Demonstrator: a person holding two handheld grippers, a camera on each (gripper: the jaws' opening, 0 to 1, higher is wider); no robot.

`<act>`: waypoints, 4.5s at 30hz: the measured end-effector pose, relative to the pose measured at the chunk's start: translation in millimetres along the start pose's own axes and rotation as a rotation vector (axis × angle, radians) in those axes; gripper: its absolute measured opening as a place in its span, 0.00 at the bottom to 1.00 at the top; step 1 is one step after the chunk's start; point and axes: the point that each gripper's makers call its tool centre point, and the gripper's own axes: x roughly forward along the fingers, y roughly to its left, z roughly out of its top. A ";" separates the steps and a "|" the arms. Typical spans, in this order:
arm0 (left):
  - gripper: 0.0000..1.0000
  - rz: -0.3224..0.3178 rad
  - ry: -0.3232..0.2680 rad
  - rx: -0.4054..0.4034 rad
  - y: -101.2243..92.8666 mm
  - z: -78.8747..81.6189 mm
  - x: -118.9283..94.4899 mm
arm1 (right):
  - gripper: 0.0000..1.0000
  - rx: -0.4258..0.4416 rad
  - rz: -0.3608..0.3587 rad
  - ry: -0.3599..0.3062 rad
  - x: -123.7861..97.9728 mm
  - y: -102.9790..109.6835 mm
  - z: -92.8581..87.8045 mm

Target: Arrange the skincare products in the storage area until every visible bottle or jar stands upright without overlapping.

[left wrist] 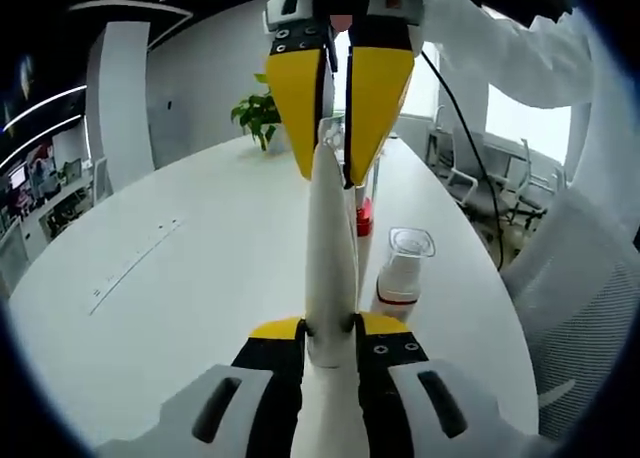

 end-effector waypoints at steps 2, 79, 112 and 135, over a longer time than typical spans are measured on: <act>0.19 -0.002 0.000 0.002 -5.6 1.8 0.0 | 0.00 0.001 0.000 0.002 0.0 -0.2 -0.3; 0.62 0.197 0.053 -0.081 4.2 -19.1 -87.0 | 0.79 0.223 -0.142 0.010 -6.7 36.8 -84.4; 0.93 0.361 -0.007 -0.200 -19.9 -31.4 -148.5 | 0.97 0.350 -0.242 -0.138 11.9 96.9 -83.6; 0.99 0.436 -0.008 -0.331 -41.6 -48.1 -174.5 | 1.00 0.401 -0.347 -0.251 16.6 113.7 -63.3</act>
